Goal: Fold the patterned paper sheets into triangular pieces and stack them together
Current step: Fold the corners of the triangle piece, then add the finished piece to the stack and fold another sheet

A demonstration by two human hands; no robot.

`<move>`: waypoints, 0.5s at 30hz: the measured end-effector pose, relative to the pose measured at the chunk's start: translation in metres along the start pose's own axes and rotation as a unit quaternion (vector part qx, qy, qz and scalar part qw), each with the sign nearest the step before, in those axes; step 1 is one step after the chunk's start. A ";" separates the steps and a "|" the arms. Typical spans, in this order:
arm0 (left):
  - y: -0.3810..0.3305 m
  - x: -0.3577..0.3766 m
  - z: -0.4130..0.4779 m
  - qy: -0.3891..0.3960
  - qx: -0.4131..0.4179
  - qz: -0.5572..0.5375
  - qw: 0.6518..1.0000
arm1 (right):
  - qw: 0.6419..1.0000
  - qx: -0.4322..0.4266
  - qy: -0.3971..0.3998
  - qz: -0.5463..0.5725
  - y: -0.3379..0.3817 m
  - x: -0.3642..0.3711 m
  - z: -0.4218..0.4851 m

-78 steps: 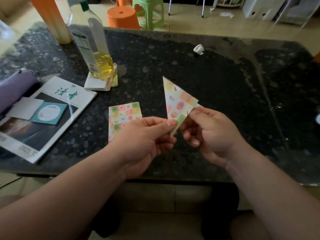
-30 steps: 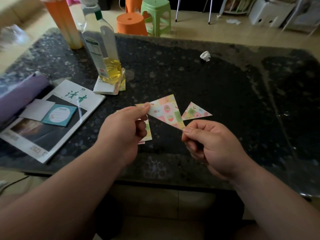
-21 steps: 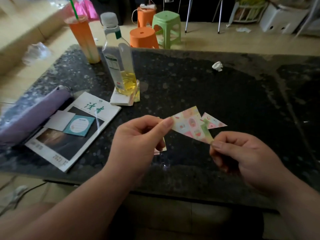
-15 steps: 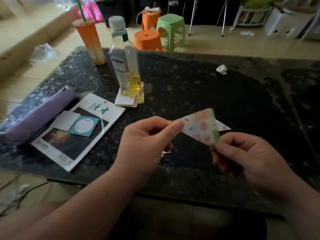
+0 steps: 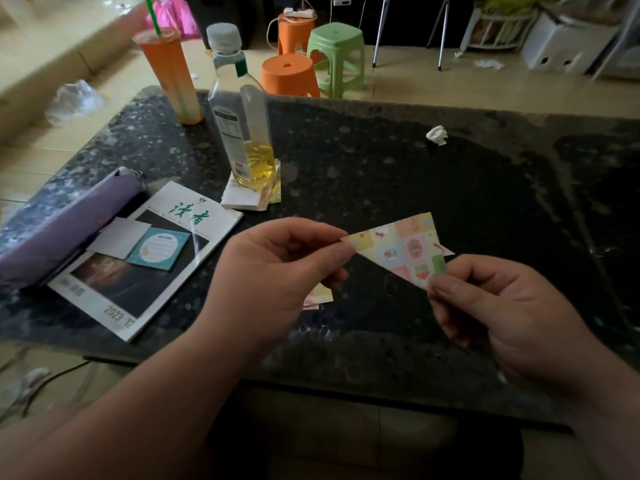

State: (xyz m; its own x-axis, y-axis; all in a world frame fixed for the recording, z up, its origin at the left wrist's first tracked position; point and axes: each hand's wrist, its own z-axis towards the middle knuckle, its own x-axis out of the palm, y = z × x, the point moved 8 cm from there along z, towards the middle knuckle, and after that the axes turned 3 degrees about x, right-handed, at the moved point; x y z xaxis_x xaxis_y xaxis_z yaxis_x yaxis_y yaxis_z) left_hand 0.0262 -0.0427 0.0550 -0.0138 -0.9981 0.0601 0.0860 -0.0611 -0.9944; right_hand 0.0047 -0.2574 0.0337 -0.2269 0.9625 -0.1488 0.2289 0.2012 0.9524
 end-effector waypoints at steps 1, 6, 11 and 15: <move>0.001 0.000 0.001 0.002 -0.001 -0.002 1.000 | 1.000 -0.006 -0.001 -0.007 0.001 0.000 0.000; 0.012 0.001 0.003 -0.003 -0.047 -0.057 0.997 | 0.999 -0.028 -0.009 -0.024 0.005 -0.001 -0.001; 0.024 0.002 0.004 -0.017 -0.112 -0.129 0.985 | 0.998 -0.031 -0.010 -0.049 0.005 0.000 -0.001; 0.027 -0.002 0.004 -0.052 -0.107 -0.125 0.985 | 0.998 -0.025 -0.009 -0.061 0.002 0.000 -0.001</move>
State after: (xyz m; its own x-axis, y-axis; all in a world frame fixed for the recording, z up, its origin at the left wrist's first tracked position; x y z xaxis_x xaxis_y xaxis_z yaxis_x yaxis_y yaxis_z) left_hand 0.0327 -0.0428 0.0287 0.0950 -0.9486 0.3020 -0.1190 -0.3120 -0.9426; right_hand 0.0042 -0.2572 0.0363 -0.2334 0.9346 -0.2685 0.1540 0.3081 0.9388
